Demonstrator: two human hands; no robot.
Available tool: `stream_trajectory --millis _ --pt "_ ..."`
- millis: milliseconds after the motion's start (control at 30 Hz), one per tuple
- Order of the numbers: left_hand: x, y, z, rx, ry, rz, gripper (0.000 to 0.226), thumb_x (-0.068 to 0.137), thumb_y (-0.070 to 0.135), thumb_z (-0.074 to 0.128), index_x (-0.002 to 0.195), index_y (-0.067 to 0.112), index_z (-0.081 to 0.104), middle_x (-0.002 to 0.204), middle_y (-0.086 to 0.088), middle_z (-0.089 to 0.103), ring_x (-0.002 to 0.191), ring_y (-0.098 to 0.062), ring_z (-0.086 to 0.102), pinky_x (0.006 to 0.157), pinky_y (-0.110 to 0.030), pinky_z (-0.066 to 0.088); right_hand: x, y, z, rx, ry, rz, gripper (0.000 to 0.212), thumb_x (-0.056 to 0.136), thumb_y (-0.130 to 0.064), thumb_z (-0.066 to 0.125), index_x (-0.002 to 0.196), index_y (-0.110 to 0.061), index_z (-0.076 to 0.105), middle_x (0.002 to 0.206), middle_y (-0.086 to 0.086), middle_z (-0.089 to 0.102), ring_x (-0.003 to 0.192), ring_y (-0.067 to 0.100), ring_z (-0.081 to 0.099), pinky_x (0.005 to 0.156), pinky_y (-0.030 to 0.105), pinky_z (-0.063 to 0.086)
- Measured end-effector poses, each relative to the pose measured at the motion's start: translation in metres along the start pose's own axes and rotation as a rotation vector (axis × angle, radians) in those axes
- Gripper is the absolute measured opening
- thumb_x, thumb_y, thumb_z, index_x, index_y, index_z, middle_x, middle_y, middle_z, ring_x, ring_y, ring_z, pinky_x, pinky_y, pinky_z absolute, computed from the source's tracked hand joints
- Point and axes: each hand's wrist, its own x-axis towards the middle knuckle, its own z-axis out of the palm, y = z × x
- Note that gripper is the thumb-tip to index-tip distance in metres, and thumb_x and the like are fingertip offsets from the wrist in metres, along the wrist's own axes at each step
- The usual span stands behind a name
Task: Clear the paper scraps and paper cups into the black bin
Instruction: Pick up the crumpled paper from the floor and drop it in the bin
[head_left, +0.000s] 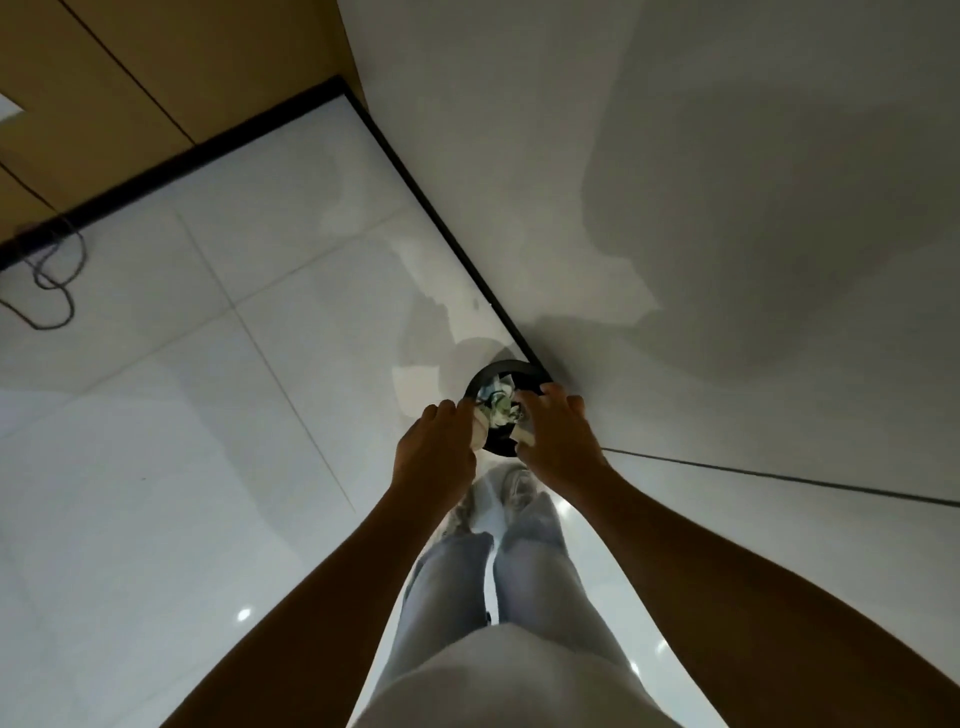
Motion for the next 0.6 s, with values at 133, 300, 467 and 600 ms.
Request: stream_trajectory --millis 133,300,467,600 --pt "0.04 -0.015 0.039 -0.006 -0.022 -0.03 0.049 0.089 0.02 0.059 0.134 0.017 0.04 0.12 -0.001 0.057 0.108 -0.017 0.053 0.082 -0.024 0.046 0.06 0.024 0.037 0.007 -0.08 0.032 0.065 0.089 -0.026 0.064 0.145 -0.026 0.031 0.156 0.006 0.023 0.142 0.032 0.024 0.115 0.04 0.027" --pt "0.078 -0.023 0.084 -0.027 -0.047 -0.031 0.048 0.087 0.02 0.061 0.13 0.016 0.042 0.116 -0.002 0.057 0.104 -0.018 0.054 0.078 -0.027 0.048 0.102 0.059 0.082 0.164 -0.191 0.19 0.083 0.086 -0.018 0.065 0.152 -0.028 0.016 0.161 0.006 0.01 0.145 0.035 0.016 0.114 0.044 0.025" --pt "0.097 -0.01 0.107 -0.007 -0.081 -0.004 0.047 0.088 0.018 0.06 0.131 0.014 0.041 0.118 -0.004 0.056 0.105 -0.021 0.055 0.077 -0.029 0.048 0.102 0.079 0.091 0.204 -0.172 0.182 0.075 0.086 -0.012 0.06 0.151 -0.018 0.022 0.156 0.007 0.023 0.141 0.03 0.028 0.113 0.041 0.033" --pt "0.118 0.01 0.121 -0.009 -0.1 0.022 0.051 0.088 0.019 0.062 0.133 0.013 0.04 0.127 -0.006 0.054 0.115 -0.023 0.054 0.083 -0.032 0.05 0.095 0.086 0.085 0.22 -0.121 0.177 0.069 0.088 -0.013 0.058 0.149 -0.015 0.026 0.153 0.01 0.029 0.137 0.031 0.035 0.11 0.039 0.036"
